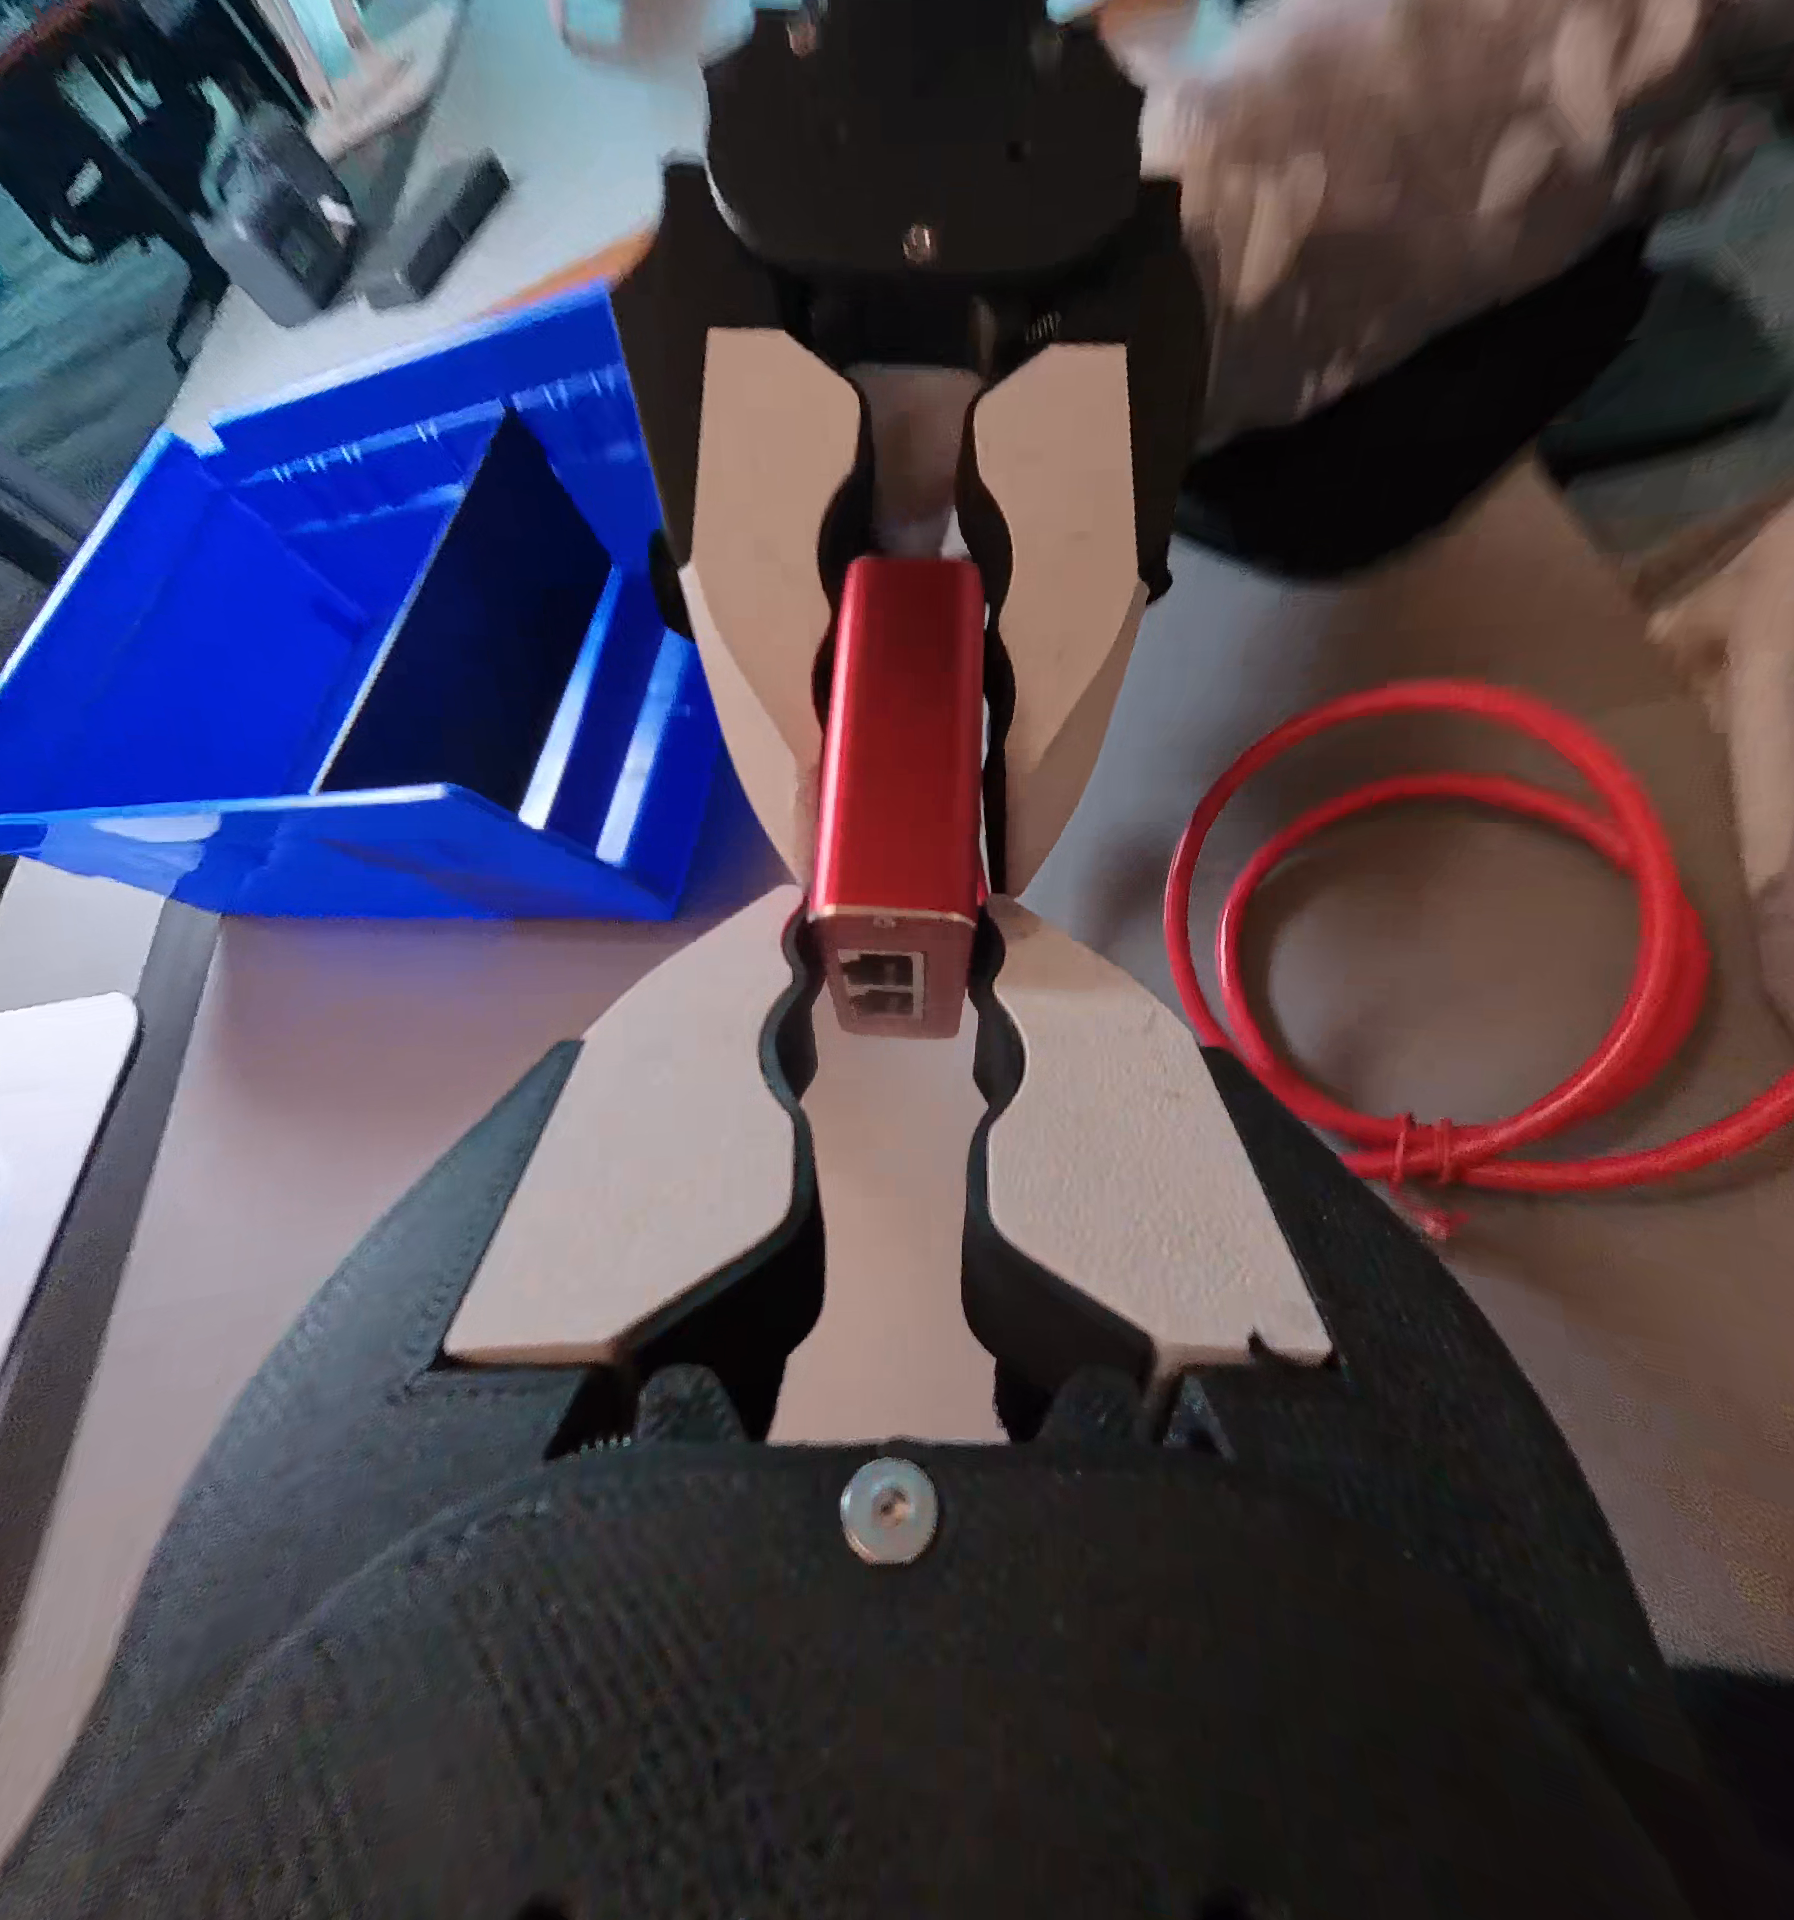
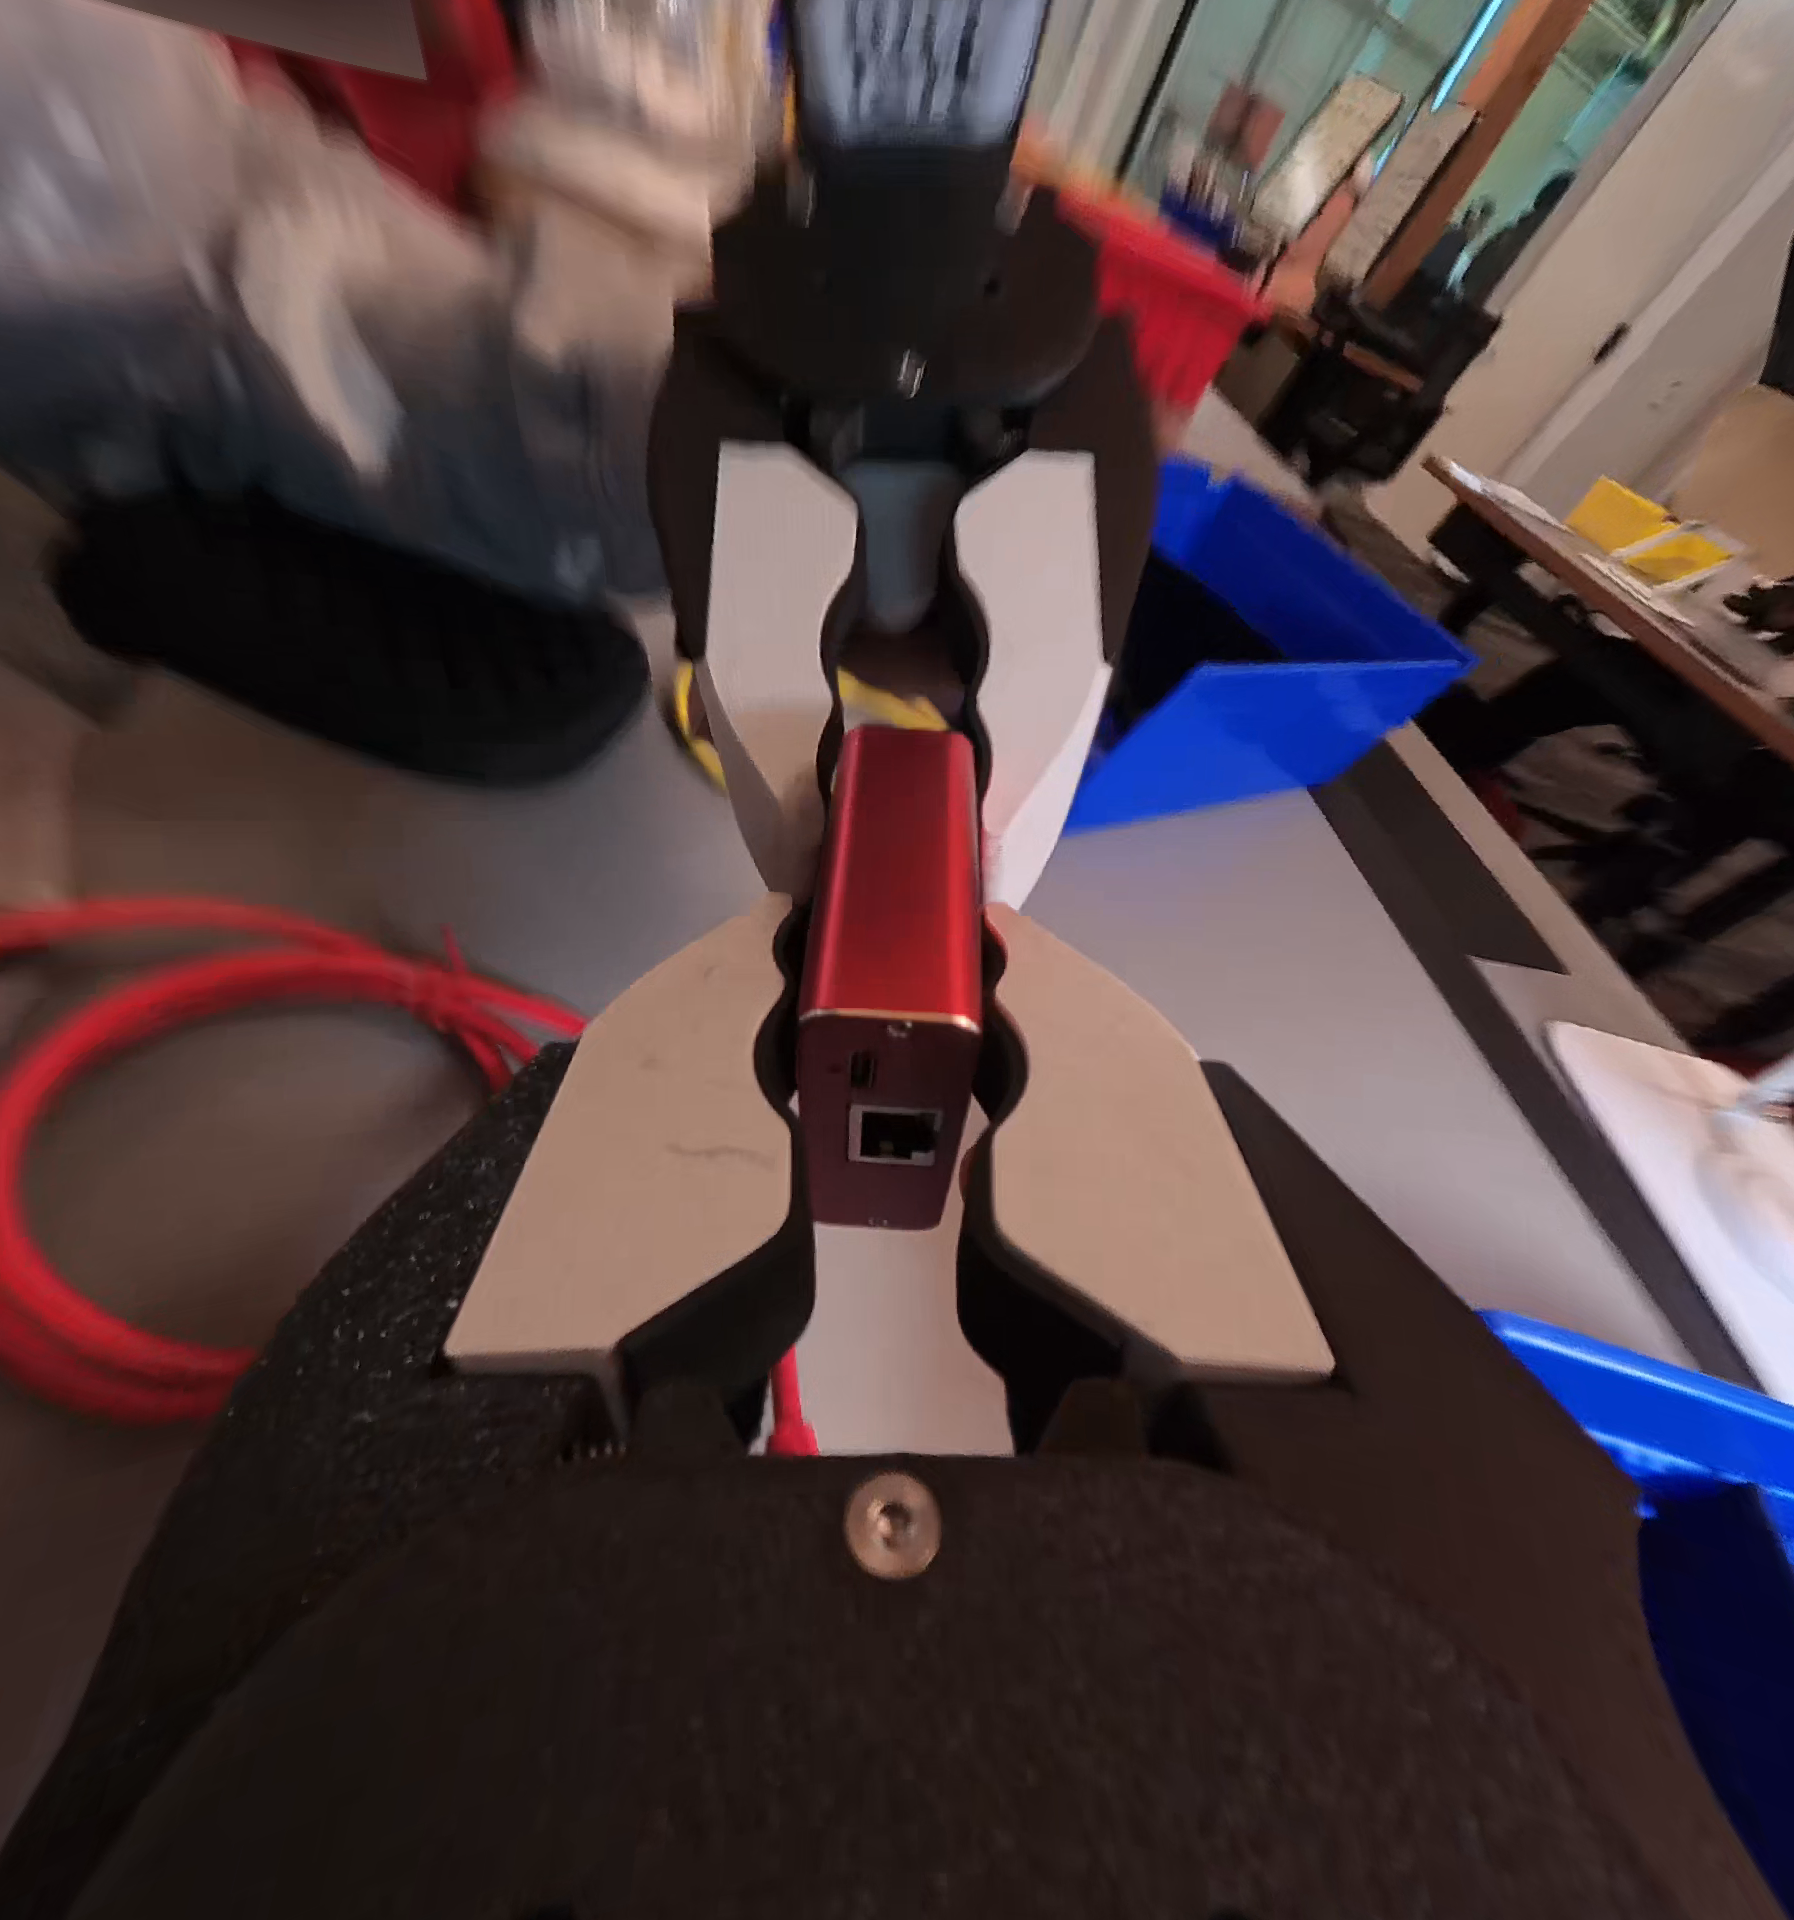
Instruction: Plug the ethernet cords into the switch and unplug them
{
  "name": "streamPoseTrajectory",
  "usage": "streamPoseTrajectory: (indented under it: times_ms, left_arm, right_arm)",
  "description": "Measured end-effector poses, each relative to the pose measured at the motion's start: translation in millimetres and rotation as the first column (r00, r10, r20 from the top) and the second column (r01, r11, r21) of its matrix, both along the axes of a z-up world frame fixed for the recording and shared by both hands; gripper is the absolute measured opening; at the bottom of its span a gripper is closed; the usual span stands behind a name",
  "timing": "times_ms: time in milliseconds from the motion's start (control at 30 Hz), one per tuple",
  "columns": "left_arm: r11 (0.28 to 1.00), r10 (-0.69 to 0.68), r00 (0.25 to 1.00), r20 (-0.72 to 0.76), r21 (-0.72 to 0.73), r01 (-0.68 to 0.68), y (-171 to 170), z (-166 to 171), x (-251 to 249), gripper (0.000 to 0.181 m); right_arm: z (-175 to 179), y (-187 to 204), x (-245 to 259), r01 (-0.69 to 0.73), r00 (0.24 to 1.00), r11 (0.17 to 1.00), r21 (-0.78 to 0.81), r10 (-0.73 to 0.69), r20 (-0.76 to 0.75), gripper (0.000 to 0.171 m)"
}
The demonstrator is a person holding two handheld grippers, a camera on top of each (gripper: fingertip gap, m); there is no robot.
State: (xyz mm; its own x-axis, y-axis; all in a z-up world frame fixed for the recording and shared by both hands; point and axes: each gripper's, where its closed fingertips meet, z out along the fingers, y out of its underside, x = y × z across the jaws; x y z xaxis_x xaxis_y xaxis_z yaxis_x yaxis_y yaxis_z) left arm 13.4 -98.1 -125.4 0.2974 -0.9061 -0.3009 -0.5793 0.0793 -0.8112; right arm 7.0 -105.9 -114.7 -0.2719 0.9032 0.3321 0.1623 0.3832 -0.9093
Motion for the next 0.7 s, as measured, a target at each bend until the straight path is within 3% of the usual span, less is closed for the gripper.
streamPoseTrajectory:
  times_ms: [100,200,433,567,633,700]
  left_arm:
    - [0.994,0.063,0.976,0.209,-0.097,-0.043,10.5,17.3,-4.7,0.031]
    - [0.959,0.154,0.957,0.247,-0.272,-0.084,21.7,-6.6,-5.6,0.033]
    - [0.941,0.131,0.989,0.066,-0.322,-0.103,21.0,-76.5,45.3,0.034]
    - [0.963,0.117,0.992,-0.04,-0.24,-0.123,26.2,-91.6,66.5,0.029]
    - [0.977,0.083,0.992,-0.091,-0.19,-0.099,25.4,-96.0,73.1,0.012]
    - [0.982,0.057,0.992,-0.109,-0.172,-0.075,25.2,-90.9,71.6,0.011]
  right_arm:
    - [29.2,16.9,11.7,-0.009,0.994,0.984,-0.18,-0.011,-0.113,0.028]
    - [61.8,50.5,36.1,0.0,0.965,0.945,-0.327,-0.086,-0.249,0.028]
    - [97.7,99.9,80.8,-0.006,0.874,0.874,-0.486,-0.231,-0.427,0.028]
    - [98.8,111.4,89.4,-0.025,0.856,0.848,-0.529,-0.255,-0.45,0.028]
    - [95.1,113.2,90.0,-0.018,0.864,0.852,-0.523,-0.25,-0.437,0.028]
    - [90.2,111.6,89.8,-0.01,0.88,0.865,-0.502,-0.231,-0.416,0.028]
